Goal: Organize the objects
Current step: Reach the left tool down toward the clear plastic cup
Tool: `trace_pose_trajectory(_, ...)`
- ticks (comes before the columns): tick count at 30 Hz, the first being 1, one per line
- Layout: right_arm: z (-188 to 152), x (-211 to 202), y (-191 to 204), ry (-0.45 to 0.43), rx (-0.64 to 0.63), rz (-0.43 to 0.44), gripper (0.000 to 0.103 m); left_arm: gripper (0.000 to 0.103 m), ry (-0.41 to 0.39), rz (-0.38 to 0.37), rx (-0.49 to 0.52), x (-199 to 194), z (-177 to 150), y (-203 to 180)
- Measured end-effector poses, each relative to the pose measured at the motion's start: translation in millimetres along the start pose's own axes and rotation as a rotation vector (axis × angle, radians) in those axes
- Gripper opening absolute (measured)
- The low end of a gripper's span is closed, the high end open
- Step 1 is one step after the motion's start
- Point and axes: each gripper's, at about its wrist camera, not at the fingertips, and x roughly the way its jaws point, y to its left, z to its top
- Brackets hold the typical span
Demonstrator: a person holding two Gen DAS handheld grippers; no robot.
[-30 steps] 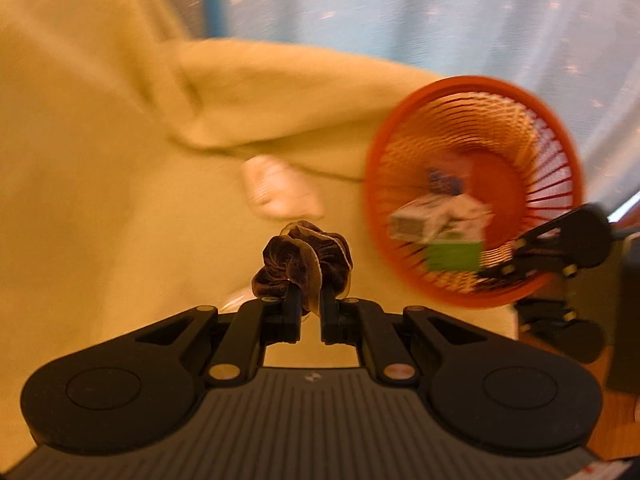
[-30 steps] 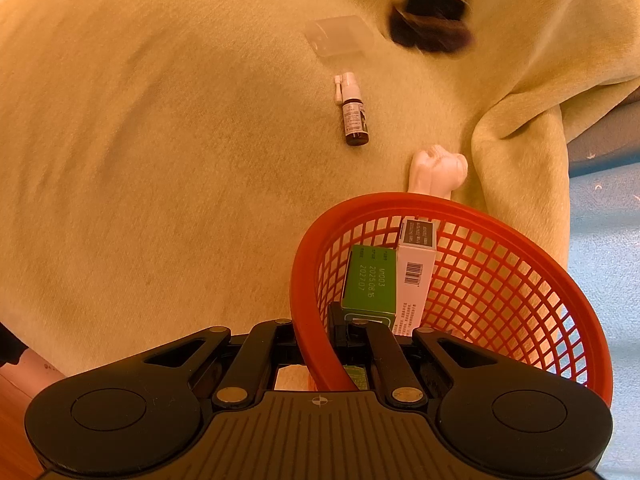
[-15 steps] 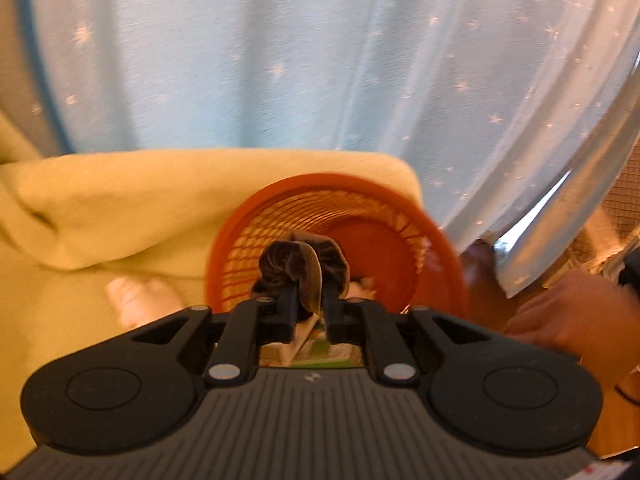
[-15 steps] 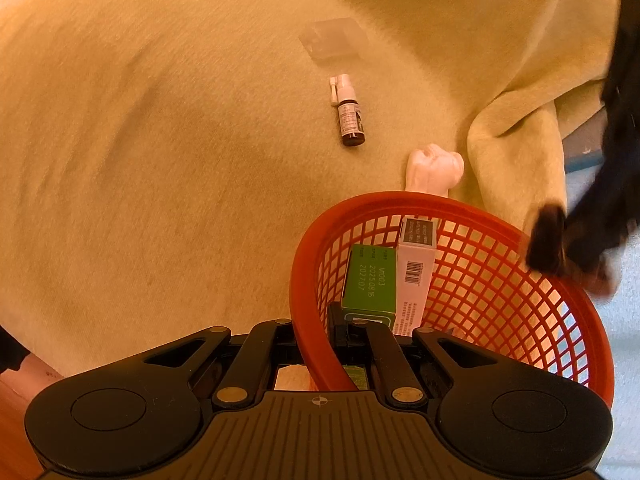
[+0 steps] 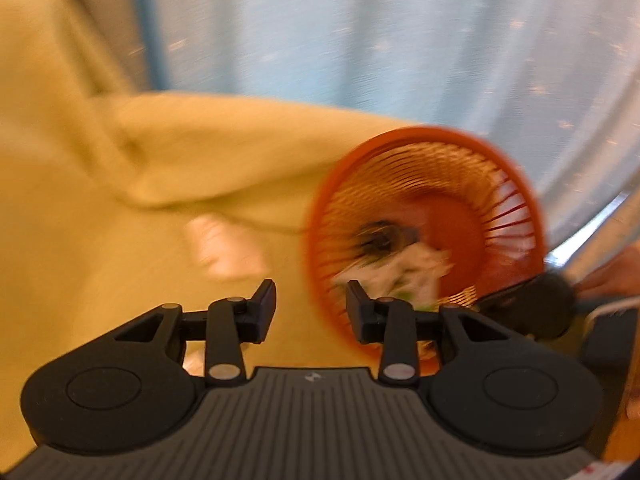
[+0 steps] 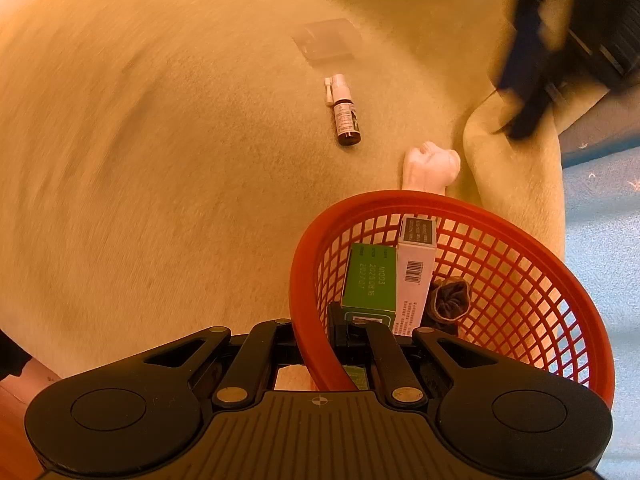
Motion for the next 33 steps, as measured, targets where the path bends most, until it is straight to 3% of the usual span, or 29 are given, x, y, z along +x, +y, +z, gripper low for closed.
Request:
trace_pose_trajectory(7,1,1,-1,0.004,-0.003,0.001,0.003,0.039,0.051,0.161,-0.169,-21,-46,59)
trace_pose_trajectory(15,2,0,0,0.015,-0.004,0.002,0.003,0.053,0.076,0.267,-0.281,-33,-75,93)
trace_pose_trajectory(22,5,2,-1,0.022,-0.012,0.005,0.003,0.067,0.092,0.278,-0.249,-27,-81,98)
trace_pose_trajectory(33,8,5,-2,0.031,-0.019,0.009,0.003,0.079,0.135,0.278,-0.151,-6,-89,104)
